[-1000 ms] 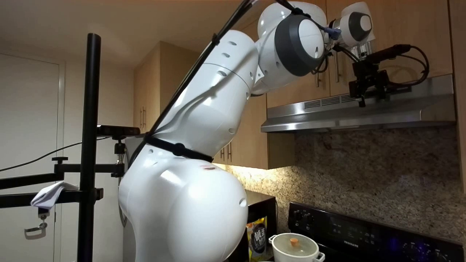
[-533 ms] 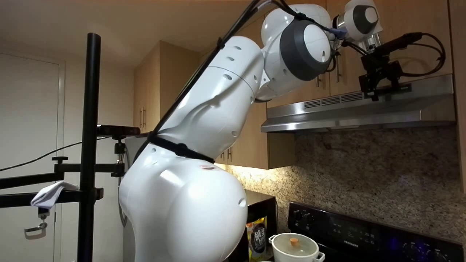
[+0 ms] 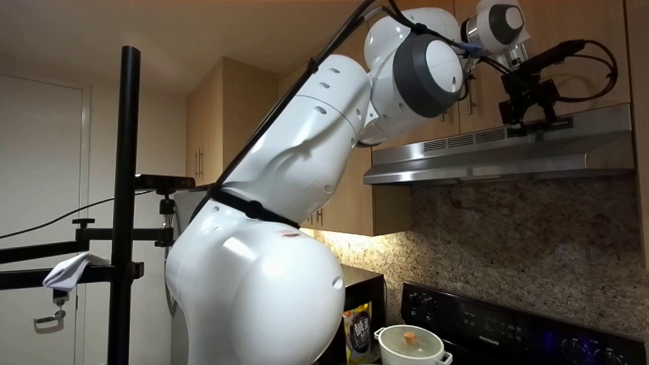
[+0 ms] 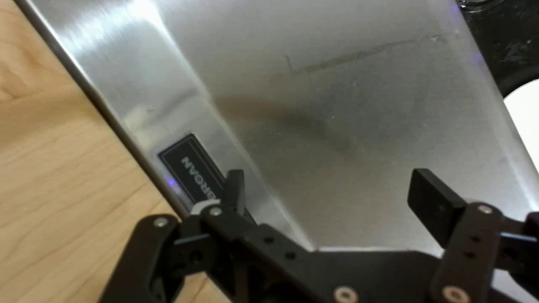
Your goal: Switch on the stove light
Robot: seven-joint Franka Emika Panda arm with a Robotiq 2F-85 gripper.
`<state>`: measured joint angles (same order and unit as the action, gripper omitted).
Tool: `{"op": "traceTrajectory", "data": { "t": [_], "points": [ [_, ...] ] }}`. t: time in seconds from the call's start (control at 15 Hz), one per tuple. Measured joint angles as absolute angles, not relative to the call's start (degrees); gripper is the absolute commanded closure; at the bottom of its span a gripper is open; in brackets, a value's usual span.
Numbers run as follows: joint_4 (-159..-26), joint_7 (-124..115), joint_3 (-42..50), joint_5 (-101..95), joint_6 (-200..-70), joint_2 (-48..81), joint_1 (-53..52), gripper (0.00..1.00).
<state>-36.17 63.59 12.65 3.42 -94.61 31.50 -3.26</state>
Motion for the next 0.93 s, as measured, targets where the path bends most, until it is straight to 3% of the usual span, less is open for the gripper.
{"op": "traceTrajectory", "data": {
  "t": [0.93],
  "points": [
    [-32.9, 63.6, 12.7, 3.5, -94.5, 36.1, -3.9, 0.0]
  ]
}}
